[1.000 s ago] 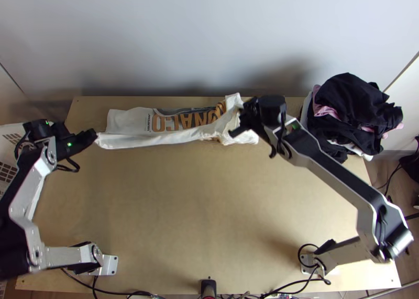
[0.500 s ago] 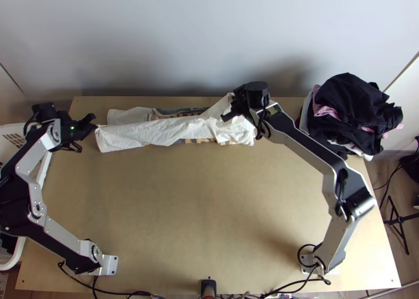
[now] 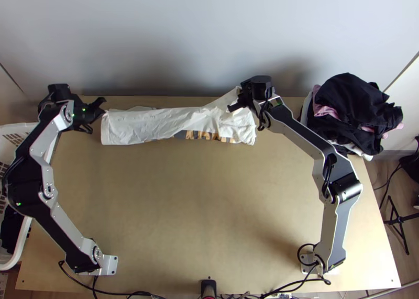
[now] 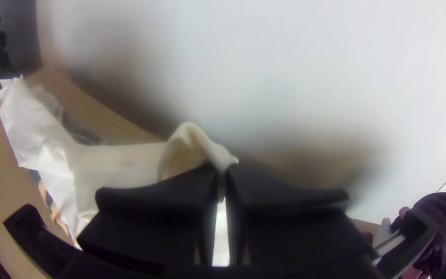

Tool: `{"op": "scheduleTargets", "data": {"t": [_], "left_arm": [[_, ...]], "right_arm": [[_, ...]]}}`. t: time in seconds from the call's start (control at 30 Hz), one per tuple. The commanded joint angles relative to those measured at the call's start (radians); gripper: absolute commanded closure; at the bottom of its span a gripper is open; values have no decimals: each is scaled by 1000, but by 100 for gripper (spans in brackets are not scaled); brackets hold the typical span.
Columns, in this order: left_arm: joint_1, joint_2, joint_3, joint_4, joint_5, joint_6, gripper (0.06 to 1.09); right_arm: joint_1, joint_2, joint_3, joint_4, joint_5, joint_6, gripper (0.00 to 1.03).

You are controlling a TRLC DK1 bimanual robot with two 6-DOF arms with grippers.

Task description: Fold the t-shirt

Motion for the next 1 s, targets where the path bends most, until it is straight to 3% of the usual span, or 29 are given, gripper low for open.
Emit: {"op": "scheduleTargets", "data": {"t": [0.0,0.53,0.57,0.6,0.63,0.67,0.7,0.73,0.77,0.97], "left_arm": [[-31,73,112,-20,-28,-17,105],[-47,193,158,-35,-39,9,105],[-47,193,158,-44,-34,26,104],[-47,195,157,-47,-28,31,97],[-47,193,157,-52,-8,48,79],[-47,190,155,-58,4,60,55],[-45,185,154,-58,4,65,30],[-44,179,151,-59,4,65,12],[-39,169,143,-53,4,63,10],[-7,110,111,-72,36,57,10]], "right_arm": [[-35,48,3,9,1,-18,100],[-43,155,-46,10,1,-13,100],[-43,155,-49,10,1,-13,100],[-40,158,-48,9,1,-15,99],[-40,158,-51,10,2,-16,90],[-40,158,-53,12,1,-16,70],[-40,158,-51,13,2,-10,43],[-41,156,-53,13,1,10,15],[-41,149,-54,10,2,16,3],[2,-71,-218,7,1,19,4]]}}
